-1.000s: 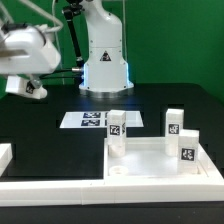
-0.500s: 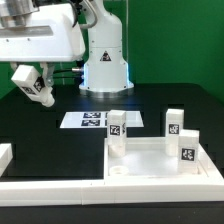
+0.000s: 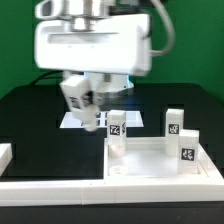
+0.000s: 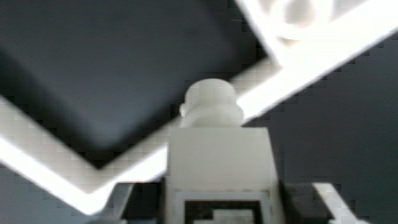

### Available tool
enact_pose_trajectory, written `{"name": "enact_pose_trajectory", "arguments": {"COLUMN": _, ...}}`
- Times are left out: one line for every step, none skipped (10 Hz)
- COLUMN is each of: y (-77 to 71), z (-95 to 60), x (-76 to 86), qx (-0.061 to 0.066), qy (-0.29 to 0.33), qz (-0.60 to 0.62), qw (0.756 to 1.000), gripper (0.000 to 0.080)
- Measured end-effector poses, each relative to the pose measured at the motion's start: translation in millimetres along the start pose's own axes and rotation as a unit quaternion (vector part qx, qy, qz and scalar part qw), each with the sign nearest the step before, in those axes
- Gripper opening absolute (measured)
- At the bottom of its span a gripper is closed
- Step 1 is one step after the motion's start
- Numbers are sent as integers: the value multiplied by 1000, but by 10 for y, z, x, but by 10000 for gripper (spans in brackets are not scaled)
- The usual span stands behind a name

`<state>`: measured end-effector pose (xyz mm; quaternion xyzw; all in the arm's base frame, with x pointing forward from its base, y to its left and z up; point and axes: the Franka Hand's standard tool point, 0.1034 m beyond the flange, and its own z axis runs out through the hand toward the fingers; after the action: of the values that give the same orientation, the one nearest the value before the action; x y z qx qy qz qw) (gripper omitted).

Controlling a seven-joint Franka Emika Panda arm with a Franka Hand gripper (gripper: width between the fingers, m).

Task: Assemble square table

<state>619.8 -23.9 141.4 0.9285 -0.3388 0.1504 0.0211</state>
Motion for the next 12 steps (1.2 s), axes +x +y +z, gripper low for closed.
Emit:
{"name": "enact_pose_trajectory", "arguments": {"y": -145, "z": 1, "x": -111, "qx": -2, "qy": 4, "qz": 2, "qw": 1000, "gripper": 287}}
{"name": "enact_pose_trajectory", "arguments": {"y": -192, "z": -1, "x": -93, "qx": 15, "qy": 37, "qz": -4, "qw": 999, "gripper": 287}}
{"name": "enact_pose_trajectory", "arguments": {"y": -205, "z": 37, "x": -156, "qx": 18, "qy": 48, "qz": -8, "qw": 999, "gripper": 287}}
{"name": "enact_pose_trajectory", "arguments": {"y": -234, "z": 52, "x": -190, "qx": 18, "qy": 48, "qz": -11, "qw": 999, "gripper": 287}}
{"name": "enact_pose_trajectory", "arguments": {"y": -227, "z": 60, "x": -193, "qx": 18, "qy": 47, "qz": -15, "qw": 999, "gripper": 287}}
{"name": "enact_pose_trajectory", "arguments": {"y": -246, "z": 162, "x": -322, "qx": 10, "qy": 47, "qz": -9, "qw": 999, "gripper": 287}}
{"name": "enact_pose_trajectory", "arguments": {"y": -288, "z": 322, "x": -480, "qx": -16, "qy": 47, "qz": -34, "qw": 998, "gripper": 287}}
{"name": "enact_pose_trajectory", "arguments": {"y": -244, "z": 394, "x": -426, "qx": -38, "qy": 59, "qz": -66, "qw": 995, "gripper": 287}}
{"name": "enact_pose_trajectory", "arguments": {"y": -203, "z": 418, "x": -359, "qx": -44, "qy": 73, "qz": -80, "qw": 993, "gripper": 287}}
{"name": "enact_pose_trajectory", "arguments": {"y": -210, "z": 422, "x": -374, "qx": -44, "qy": 72, "qz": -80, "qw": 993, "gripper": 287}}
{"name": "enact_pose_trajectory", "arguments": {"y": -210, "z": 423, "x": -375, "qx": -44, "qy": 72, "qz": -81, "qw": 993, "gripper": 287}}
{"name": "enact_pose_trajectory", "arguments": {"y": -207, "z": 426, "x": -375, "qx": -44, "qy": 71, "qz": -81, "qw": 993, "gripper": 287}}
